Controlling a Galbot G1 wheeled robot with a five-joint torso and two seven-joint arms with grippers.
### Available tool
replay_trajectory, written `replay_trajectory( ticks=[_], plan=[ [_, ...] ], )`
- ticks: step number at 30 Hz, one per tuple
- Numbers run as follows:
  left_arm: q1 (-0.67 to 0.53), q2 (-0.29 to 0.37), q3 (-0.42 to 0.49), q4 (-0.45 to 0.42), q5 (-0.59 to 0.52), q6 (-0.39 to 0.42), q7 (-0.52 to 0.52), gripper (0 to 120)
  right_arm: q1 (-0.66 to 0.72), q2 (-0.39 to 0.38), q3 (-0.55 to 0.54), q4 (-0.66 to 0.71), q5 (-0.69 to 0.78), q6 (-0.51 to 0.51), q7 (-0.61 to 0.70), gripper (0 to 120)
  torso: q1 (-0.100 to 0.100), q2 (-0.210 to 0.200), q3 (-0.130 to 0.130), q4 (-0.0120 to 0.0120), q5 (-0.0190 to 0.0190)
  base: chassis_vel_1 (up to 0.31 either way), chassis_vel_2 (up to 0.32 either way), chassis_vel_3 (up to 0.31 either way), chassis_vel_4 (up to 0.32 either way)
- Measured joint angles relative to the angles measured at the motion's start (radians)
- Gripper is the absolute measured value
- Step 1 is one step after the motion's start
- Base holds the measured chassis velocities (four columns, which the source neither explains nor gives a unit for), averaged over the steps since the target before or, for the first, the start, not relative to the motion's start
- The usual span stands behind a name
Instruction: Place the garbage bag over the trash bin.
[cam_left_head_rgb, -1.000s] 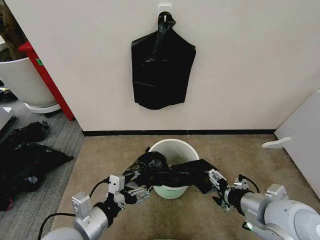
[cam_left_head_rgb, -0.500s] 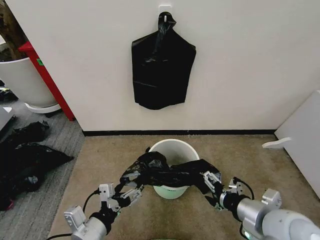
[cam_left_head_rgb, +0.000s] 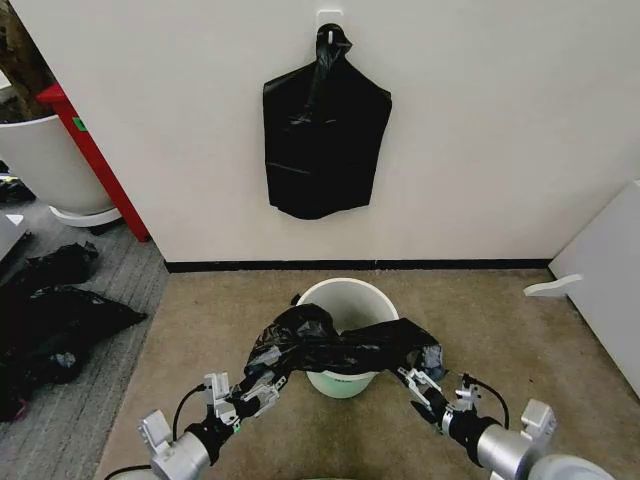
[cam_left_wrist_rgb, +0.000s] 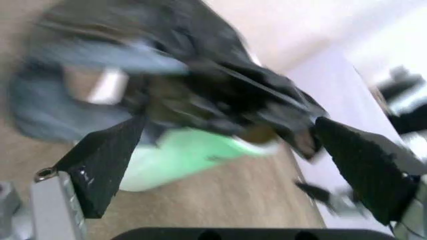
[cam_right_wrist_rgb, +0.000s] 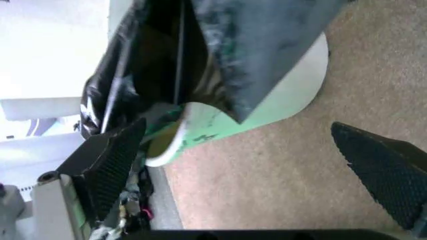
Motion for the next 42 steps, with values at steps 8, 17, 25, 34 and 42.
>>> replay_trajectory(
  ticks=[8, 17, 25, 34, 42],
  plan=[
    [0.179, 0.015, -0.013, -0.127, 0.013, -0.028, 0.056, 100, 0.004, -0.007, 0.008, -0.015, -0.035, 0.013, -0.016, 99, 0.0, 0.0, 0.0, 0.0004, 0.0005, 0.0, 0.0, 0.0, 0.0],
    [0.034, -0.062, 0.015, -0.023, -0.29, 0.058, -0.104, 100, 0.037, -0.013, 0.0, -0.007, -0.015, 0.014, 0.031, 99, 0.0, 0.0, 0.0, 0.0003, 0.0001, 0.0, 0.0, 0.0, 0.0],
    [-0.031, -0.076, 0.016, 0.076, -0.446, 0.094, -0.126, 100, 0.045, -0.019, 0.006, 0.003, -0.008, 0.017, 0.048, 100, 0.0, 0.0, 0.0, 0.0002, 0.0002, 0.0, 0.0, 0.0, 0.0],
    [-0.102, -0.118, 0.024, 0.16, -0.519, 0.122, -0.106, 100, 0.065, -0.012, -0.006, 0.006, -0.009, 0.017, 0.073, 99, 0.0, 0.0, 0.0, 0.0003, 0.0001, 0.0, 0.0, 0.0, 0.0],
    [-0.128, -0.129, 0.032, 0.177, -0.497, 0.127, -0.115, 88, 0.067, 0.0, -0.009, -0.018, -0.02, 0.037, 0.063, 99, 0.0, 0.0, 0.0, 0.0003, 0.0001, 0.0, 0.0, 0.0, 0.0]
  ],
)
